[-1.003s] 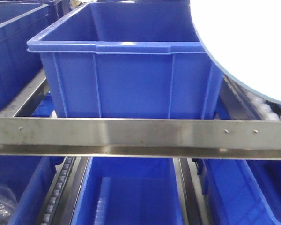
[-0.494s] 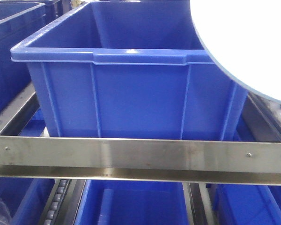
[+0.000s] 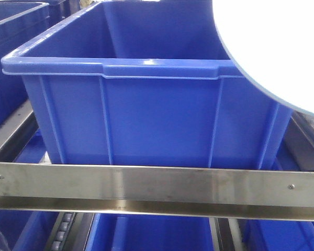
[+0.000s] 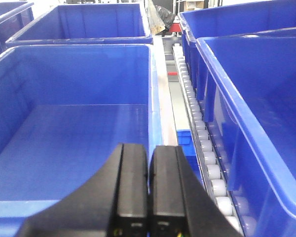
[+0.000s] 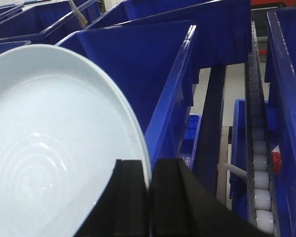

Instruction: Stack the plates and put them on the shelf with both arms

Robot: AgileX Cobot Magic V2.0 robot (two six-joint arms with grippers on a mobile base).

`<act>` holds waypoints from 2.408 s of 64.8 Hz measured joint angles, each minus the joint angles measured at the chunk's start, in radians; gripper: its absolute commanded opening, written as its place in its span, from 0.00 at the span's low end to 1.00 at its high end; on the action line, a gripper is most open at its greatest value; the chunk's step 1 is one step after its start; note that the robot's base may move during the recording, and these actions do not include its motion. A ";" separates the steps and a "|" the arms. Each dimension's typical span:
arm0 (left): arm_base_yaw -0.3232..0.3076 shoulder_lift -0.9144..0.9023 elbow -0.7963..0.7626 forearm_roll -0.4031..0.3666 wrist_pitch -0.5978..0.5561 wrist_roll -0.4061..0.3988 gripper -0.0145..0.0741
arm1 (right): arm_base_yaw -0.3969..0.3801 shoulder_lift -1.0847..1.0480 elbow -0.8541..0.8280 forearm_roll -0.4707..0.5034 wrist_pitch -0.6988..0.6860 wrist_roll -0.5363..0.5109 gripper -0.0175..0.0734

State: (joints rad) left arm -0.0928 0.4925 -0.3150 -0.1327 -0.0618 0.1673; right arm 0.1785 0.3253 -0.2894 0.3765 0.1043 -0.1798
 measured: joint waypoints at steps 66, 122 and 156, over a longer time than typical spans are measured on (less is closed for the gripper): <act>0.000 0.000 0.000 0.000 0.000 0.000 0.26 | 0.125 0.784 -0.494 -0.018 -0.234 0.000 0.25; 0.000 0.000 0.000 0.000 0.000 0.000 0.26 | 0.162 0.999 -0.548 -0.037 -0.432 0.024 0.46; 0.000 0.000 0.000 0.000 0.000 0.000 0.26 | 0.162 0.636 -0.292 -0.037 -0.414 -0.065 0.25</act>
State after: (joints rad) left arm -0.0928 0.4925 -0.3150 -0.1327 -0.0618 0.1673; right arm 0.3400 0.9616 -0.5814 0.3396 -0.3101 -0.2444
